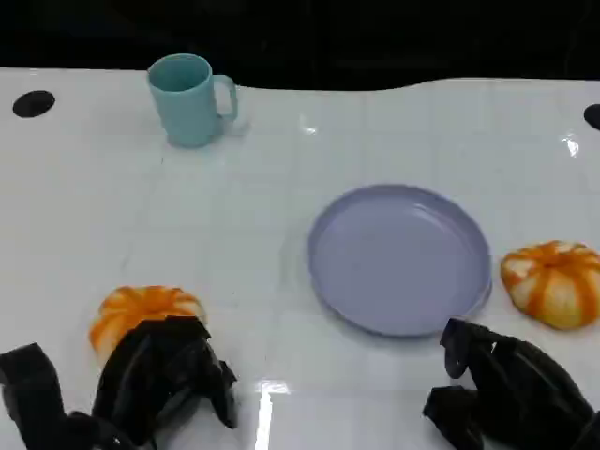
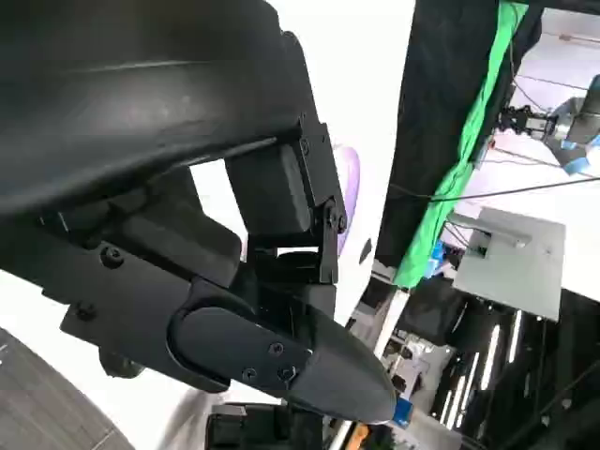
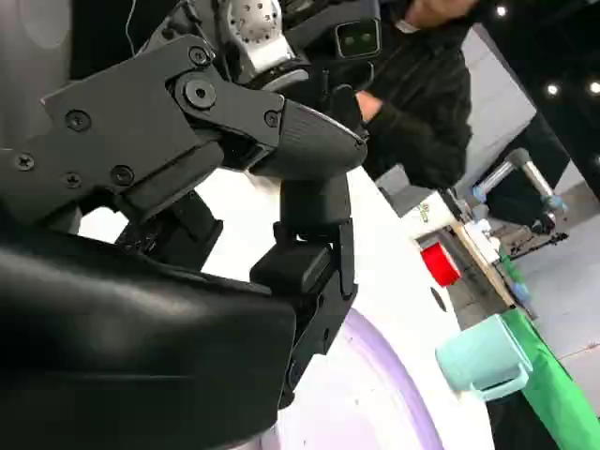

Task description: Grasp the bread from the table and place it into the plate.

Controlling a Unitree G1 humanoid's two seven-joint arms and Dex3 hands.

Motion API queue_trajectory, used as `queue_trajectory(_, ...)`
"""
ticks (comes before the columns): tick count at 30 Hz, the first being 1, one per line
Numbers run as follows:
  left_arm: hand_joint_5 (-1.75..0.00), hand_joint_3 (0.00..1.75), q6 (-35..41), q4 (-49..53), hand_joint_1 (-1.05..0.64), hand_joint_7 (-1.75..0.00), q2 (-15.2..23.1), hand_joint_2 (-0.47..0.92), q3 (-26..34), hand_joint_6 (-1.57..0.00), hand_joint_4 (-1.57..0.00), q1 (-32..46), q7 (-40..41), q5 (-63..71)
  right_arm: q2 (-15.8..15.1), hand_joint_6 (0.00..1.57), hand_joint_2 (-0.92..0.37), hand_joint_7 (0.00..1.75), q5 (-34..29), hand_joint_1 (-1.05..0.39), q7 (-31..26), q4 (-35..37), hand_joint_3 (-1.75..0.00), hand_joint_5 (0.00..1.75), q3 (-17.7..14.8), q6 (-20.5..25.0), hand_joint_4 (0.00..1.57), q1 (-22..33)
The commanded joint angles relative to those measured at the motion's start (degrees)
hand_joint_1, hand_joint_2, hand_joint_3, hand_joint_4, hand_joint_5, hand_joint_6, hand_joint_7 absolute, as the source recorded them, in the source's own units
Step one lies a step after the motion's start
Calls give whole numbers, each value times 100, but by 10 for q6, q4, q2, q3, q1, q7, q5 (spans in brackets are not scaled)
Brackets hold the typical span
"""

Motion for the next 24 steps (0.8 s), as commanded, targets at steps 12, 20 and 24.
queue_trajectory(12, -98, 0, -5, 17, -105, -85, 10, 67, 8, -157, -157, -12, -3, -5, -6, 98, -71, 170, 5, -65, 11, 17, -87, 175, -13, 5, 115, -16)
queue_trajectory(20, -97, 1, -4, 14, -105, -85, 12, 68, 7, -157, -157, -12, -8, -3, -2, 98, -72, 172, 2, -64, 7, 15, -87, 175, -13, -3, 118, -14)
queue_trajectory(24, -96, 2, -22, 2, -105, -81, 11, 71, 5, -157, -157, -7, 25, 14, -4, 98, -71, 170, 2, -63, 5, 15, -88, 175, -13, 0, 116, -13)
